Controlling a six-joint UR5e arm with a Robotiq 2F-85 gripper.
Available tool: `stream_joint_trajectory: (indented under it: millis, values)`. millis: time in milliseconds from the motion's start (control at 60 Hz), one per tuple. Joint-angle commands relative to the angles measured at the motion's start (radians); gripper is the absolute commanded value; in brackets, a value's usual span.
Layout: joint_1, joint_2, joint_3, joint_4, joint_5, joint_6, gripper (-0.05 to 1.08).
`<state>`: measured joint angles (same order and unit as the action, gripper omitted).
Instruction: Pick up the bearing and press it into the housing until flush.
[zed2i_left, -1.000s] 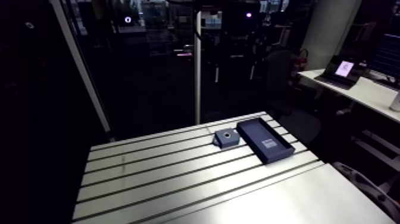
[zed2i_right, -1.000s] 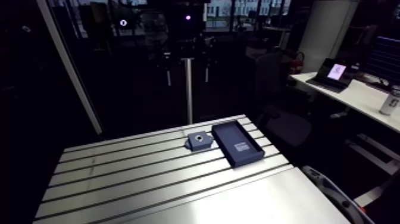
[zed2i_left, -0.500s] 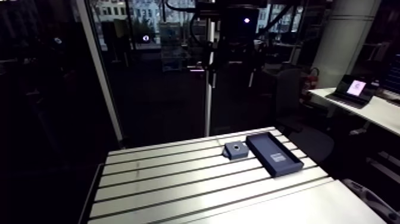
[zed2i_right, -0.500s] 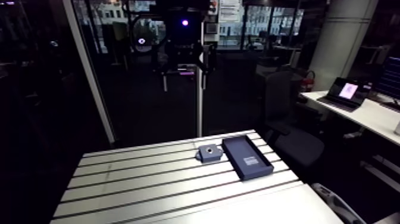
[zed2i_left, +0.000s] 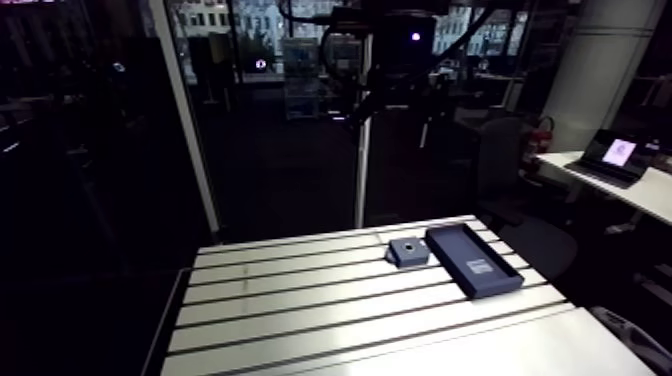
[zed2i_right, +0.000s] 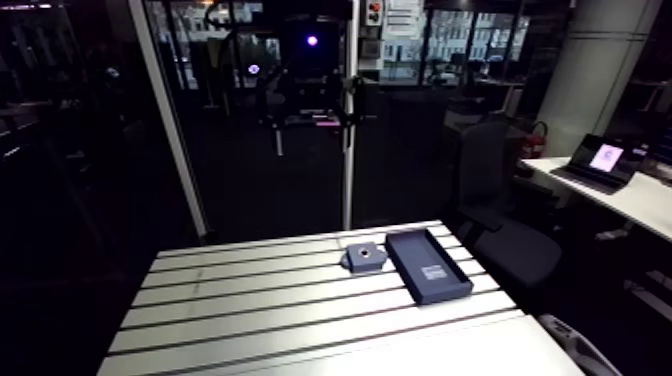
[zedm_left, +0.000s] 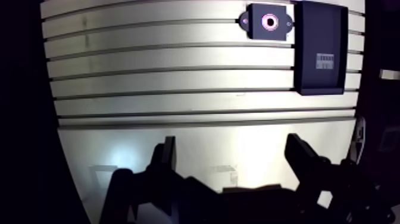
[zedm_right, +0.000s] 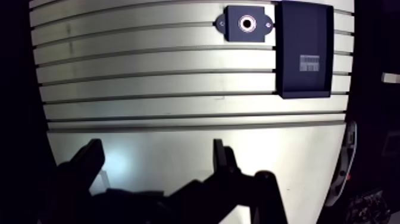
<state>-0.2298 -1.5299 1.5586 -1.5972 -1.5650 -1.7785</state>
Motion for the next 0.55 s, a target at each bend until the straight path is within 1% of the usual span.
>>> stream_joint_trajectory:
  millis: [17,317,550]
  values:
    - [0.012,0.01,-0.004,-0.003,0.001,0.003,0.01]
    - [0.021,0.023,0.0,-0.008,0.003,0.004,0.01]
    - [0.041,0.023,-0.008,-0.007,0.002,0.006,0.01]
